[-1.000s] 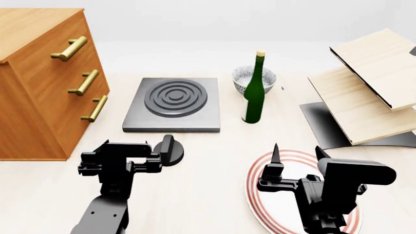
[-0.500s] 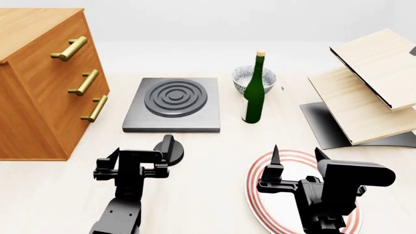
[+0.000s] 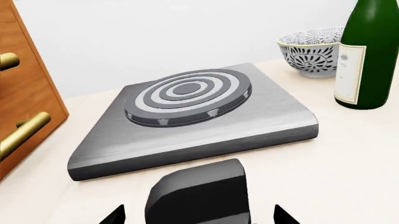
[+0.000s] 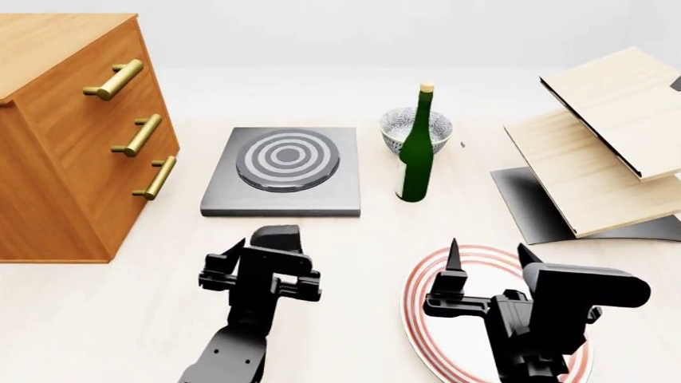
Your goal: Turn on the stove.
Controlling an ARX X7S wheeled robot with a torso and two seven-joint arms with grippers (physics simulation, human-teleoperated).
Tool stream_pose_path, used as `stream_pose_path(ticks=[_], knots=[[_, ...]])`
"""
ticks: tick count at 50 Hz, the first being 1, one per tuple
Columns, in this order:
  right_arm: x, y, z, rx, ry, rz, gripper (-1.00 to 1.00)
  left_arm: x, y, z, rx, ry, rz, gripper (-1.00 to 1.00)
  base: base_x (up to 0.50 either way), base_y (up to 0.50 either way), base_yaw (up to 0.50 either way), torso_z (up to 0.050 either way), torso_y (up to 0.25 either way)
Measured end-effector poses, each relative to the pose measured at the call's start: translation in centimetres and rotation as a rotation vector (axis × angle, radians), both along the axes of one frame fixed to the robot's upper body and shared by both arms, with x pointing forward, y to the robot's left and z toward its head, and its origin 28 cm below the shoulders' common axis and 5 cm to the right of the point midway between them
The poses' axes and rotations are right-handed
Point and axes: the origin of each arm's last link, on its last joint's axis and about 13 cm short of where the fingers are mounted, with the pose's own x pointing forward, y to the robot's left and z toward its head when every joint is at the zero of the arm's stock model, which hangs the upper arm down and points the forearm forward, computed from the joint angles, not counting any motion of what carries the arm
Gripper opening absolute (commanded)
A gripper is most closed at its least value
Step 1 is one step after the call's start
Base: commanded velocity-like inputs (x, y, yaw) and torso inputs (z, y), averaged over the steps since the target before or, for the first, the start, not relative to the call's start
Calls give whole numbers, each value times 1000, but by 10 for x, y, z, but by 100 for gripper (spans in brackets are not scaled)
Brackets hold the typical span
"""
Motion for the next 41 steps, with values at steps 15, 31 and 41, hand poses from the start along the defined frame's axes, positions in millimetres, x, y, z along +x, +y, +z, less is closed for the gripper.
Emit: stream_pose_path(ticks=[15,31,41], knots=[[1,-1,-4,5,12,-7,100,-35,10,60,-93,-30,-40,100,0,0,0,0,0],[3,-1,-11,-3,32,-15,100,-70,30,76,-134,-32,-2,100,0,0,0,0,0],[4,0,-14,-11,37,-22,100,-78,35,75,-140,-26,18,100,0,0,0,0,0]])
